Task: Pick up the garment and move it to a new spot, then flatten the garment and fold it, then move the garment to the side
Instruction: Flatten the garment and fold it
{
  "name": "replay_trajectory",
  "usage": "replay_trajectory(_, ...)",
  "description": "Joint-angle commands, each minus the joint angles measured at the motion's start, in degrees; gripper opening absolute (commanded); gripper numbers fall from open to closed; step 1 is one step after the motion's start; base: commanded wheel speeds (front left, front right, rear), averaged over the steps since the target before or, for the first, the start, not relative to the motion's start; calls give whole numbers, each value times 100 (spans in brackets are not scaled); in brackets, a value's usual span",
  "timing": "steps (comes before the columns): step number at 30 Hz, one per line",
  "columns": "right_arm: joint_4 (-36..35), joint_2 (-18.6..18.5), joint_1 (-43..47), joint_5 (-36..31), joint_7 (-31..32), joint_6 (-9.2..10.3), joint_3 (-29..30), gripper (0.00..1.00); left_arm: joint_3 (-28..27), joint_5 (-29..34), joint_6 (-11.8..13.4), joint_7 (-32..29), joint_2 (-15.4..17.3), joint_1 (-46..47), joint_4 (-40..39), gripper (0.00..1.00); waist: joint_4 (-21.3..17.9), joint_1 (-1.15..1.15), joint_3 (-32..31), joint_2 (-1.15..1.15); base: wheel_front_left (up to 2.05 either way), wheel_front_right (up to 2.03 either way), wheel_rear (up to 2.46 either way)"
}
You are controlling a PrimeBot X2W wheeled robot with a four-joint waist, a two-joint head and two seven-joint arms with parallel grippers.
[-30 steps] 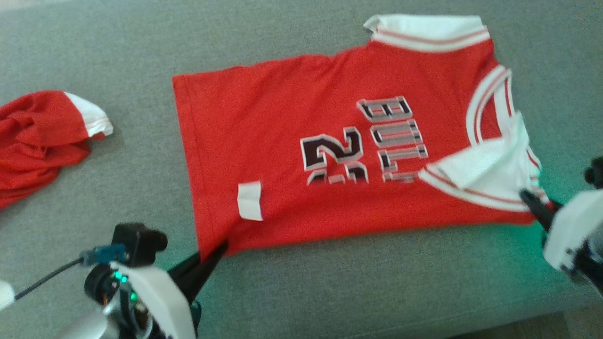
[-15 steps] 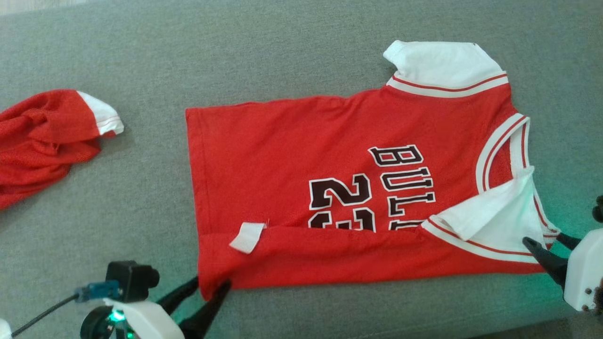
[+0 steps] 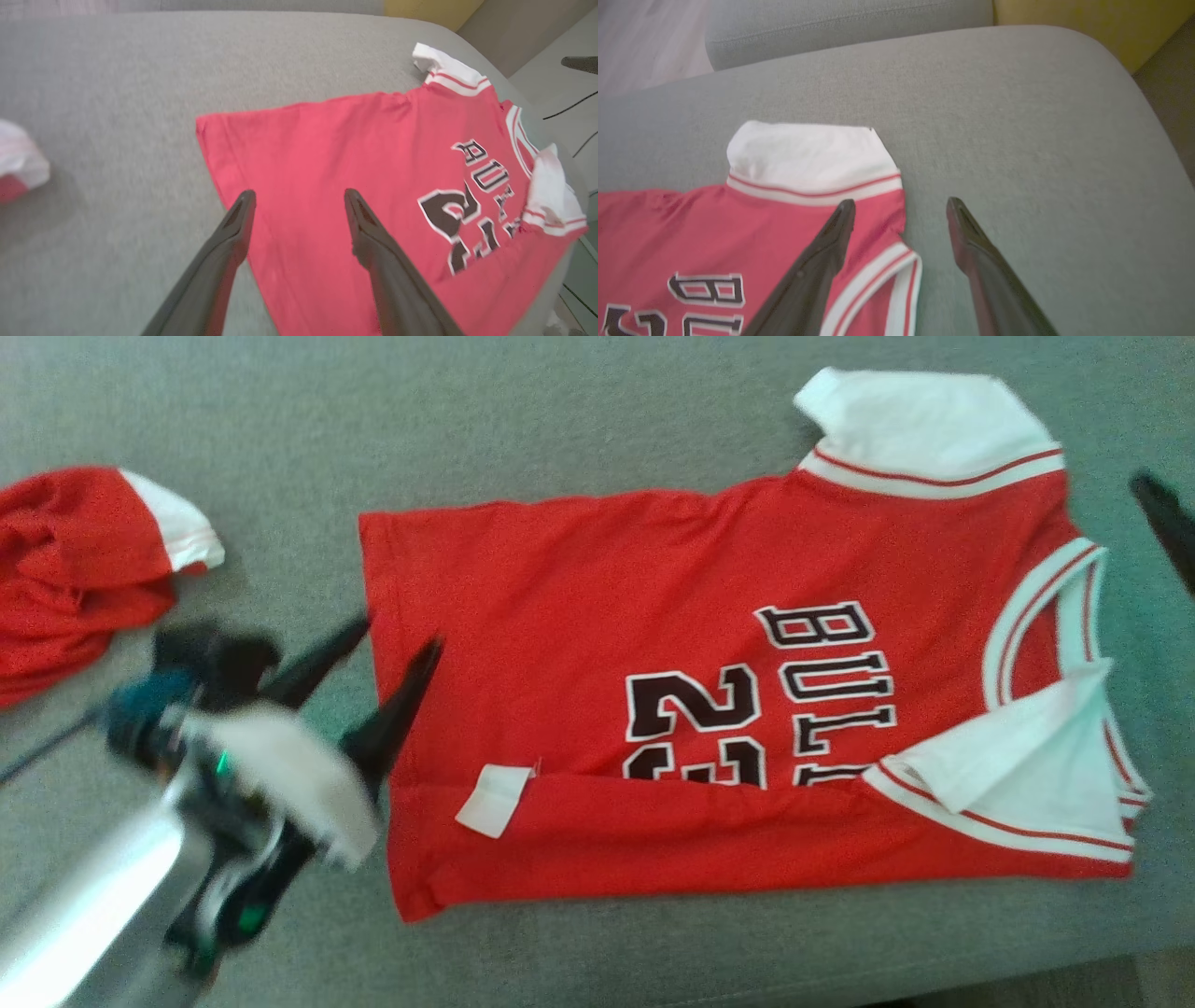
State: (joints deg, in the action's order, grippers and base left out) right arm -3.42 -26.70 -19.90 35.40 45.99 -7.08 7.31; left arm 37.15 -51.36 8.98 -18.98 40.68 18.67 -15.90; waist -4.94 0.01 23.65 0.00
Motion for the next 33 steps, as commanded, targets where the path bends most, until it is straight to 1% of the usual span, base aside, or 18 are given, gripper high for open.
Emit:
replay_trajectory(1,78,7,-388,-163,124,-41,-87,100,-143,208,-59,-151,-29,601,74,100,209,-1,325,0,0,0,0)
replay_trajectory(3,466,160,-882,-339,201,-41,-175,100,44,399,-145,-308,-303,1090,444,100,311,-1,464,0,0,0,0)
replay_trajectory(7,1252,309,-1558,-737,172,-41,-219,100,317,605,-327,-412,-839,1775,1279,100,532,-1,617,0,0,0,0)
replay_trajectory(9,1586,367,-1803,-851,125,-41,-205,100,419,653,-415,-450,-1028,1998,1626,100,620,-1,658,0,0,0,0)
replay_trajectory(12,2005,350,-2056,-966,126,-41,-277,100,504,720,-532,-459,-1202,2273,2016,100,713,-1,713,0,0,0,0)
replay_trajectory(15,2282,328,-2240,-914,160,-41,-334,100,528,739,-629,-456,-1317,2500,2292,100,769,-1,761,0,0,0,0)
replay_trajectory(20,2506,338,-2406,-781,209,-41,-545,100,530,727,-745,-477,-1430,2791,2626,100,792,-1,788,0,0,0,0)
replay_trajectory(32,2594,264,-2444,-445,231,-41,-949,100,648,679,-956,-645,-1496,3040,2876,100,741,-1,820,0,0,0,0)
replay_trajectory(33,2598,281,-2453,-392,221,-41,-981,100,680,668,-1002,-668,-1511,3049,2880,100,738,-1,825,0,0,0,0)
